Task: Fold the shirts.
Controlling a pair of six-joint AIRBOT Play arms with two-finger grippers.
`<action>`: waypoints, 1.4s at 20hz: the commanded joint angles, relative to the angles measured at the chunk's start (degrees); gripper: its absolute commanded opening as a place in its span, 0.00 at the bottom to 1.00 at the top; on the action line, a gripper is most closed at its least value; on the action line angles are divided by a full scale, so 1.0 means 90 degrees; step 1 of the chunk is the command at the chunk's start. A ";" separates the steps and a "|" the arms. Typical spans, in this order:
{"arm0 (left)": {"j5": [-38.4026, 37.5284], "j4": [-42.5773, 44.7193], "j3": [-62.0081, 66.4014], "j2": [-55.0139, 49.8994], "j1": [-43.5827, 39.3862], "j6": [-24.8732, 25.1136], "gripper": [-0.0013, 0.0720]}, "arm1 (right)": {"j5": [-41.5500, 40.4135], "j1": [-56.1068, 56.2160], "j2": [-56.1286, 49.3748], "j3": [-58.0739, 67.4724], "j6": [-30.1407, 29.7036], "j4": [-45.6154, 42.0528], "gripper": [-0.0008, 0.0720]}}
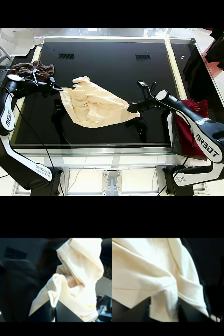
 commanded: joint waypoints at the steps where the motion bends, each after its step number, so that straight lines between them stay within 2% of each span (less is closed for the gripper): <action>1: 0.0005 0.0041 0.0005 -0.0015 0.0000 0.0073 0.03 | -0.0092 0.0075 -0.0260 0.0262 -0.0017 0.0010 0.23; 2: 0.0005 0.0041 0.0005 -0.0022 0.0000 0.0073 0.03 | -0.0143 0.0075 -0.0260 0.0274 -0.0007 0.0015 0.08; 3: 0.0005 0.0036 0.0005 -0.0019 0.0000 0.0107 0.03 | -0.0155 0.0073 -0.0257 0.0294 0.0010 0.0012 0.04; 5: -0.0078 0.0005 0.0007 0.0061 0.0019 0.0121 0.03 | 0.0073 0.0000 -0.0202 0.0440 0.0131 -0.0015 0.04; 8: -0.0483 0.0000 0.0007 0.0835 0.0216 0.0729 0.03 | 0.1200 -0.0223 0.0406 0.1132 0.0393 -0.0651 0.03; 12: -0.1253 0.0386 0.0007 0.2800 0.0894 0.1149 0.03 | 0.2669 -0.0420 0.2441 0.1911 0.1190 -0.1787 0.03; 16: -0.1103 0.0517 0.0007 0.5102 0.1739 0.1219 0.03 | 0.3036 -0.0408 0.4864 0.2195 0.2387 -0.1974 0.03; 19: -0.0085 0.0525 0.0007 0.6645 0.2103 0.1234 0.03 | 0.2980 -0.0408 0.6001 0.2807 0.2829 -0.2047 0.03; 21: 0.0770 0.0695 0.0007 0.7417 0.2098 0.1236 0.03 | 0.2696 -0.0408 0.6193 0.3478 0.2960 -0.2178 0.03; 23: 0.1030 0.0920 0.0007 0.7803 0.2098 0.1231 0.03 | 0.2511 -0.0408 0.6037 0.4148 0.2922 -0.2501 0.03; 25: 0.0444 0.0947 0.0005 0.7643 0.2096 0.1197 0.03 | 0.2494 -0.0408 0.5661 0.4359 0.2824 -0.3218 0.03; 28: -0.0369 0.0930 -0.0022 0.6654 0.1841 0.0767 0.03 | 0.2518 -0.0410 0.4524 0.4354 0.2766 -0.4109 0.03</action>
